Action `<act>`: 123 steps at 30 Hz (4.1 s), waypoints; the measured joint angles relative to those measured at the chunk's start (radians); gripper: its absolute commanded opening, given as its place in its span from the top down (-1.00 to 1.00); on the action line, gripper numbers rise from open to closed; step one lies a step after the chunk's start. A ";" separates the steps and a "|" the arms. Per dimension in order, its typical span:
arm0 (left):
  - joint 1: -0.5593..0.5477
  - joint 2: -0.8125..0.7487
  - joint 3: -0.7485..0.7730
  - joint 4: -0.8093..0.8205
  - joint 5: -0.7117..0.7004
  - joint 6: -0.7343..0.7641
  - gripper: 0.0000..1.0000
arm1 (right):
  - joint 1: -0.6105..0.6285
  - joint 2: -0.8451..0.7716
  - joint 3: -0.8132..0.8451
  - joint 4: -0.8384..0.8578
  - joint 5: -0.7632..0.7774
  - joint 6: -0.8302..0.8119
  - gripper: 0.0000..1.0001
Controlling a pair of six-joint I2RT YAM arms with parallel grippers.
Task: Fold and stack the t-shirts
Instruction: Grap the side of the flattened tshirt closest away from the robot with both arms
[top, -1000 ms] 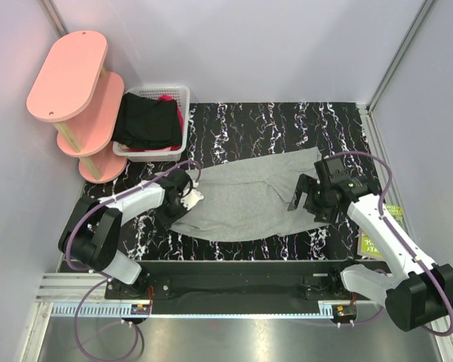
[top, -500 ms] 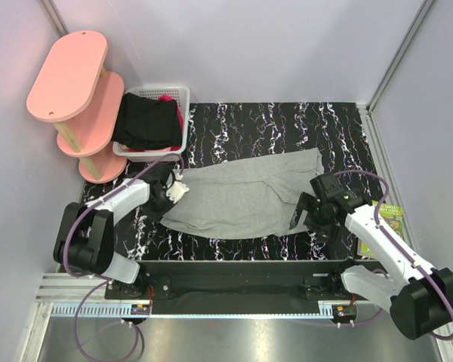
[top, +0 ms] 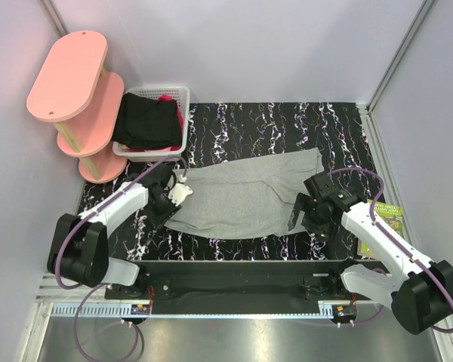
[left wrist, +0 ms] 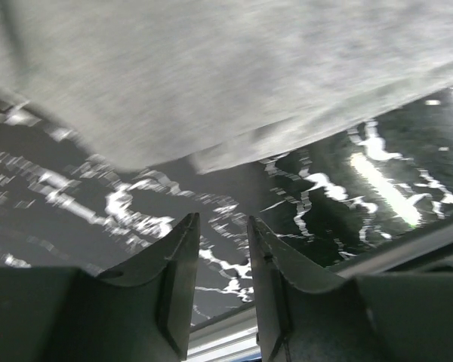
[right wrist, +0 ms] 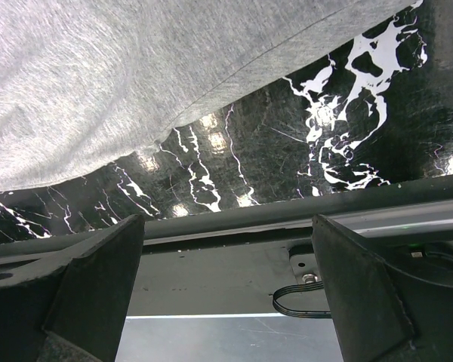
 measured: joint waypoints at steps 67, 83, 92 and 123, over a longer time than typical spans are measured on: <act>0.208 0.016 0.037 -0.034 0.074 0.098 0.11 | 0.138 0.055 -0.001 -0.026 0.134 0.159 -0.99; 0.199 0.223 0.083 -0.023 0.155 0.056 0.11 | 0.138 0.029 0.071 -0.004 0.227 0.187 -0.99; 0.199 0.232 0.118 -0.003 0.155 0.036 0.08 | 0.139 0.014 0.094 -0.018 0.241 0.177 -0.99; 0.201 0.233 0.090 0.061 0.124 0.029 1.00 | 0.139 -0.011 0.077 -0.053 0.237 0.198 -0.99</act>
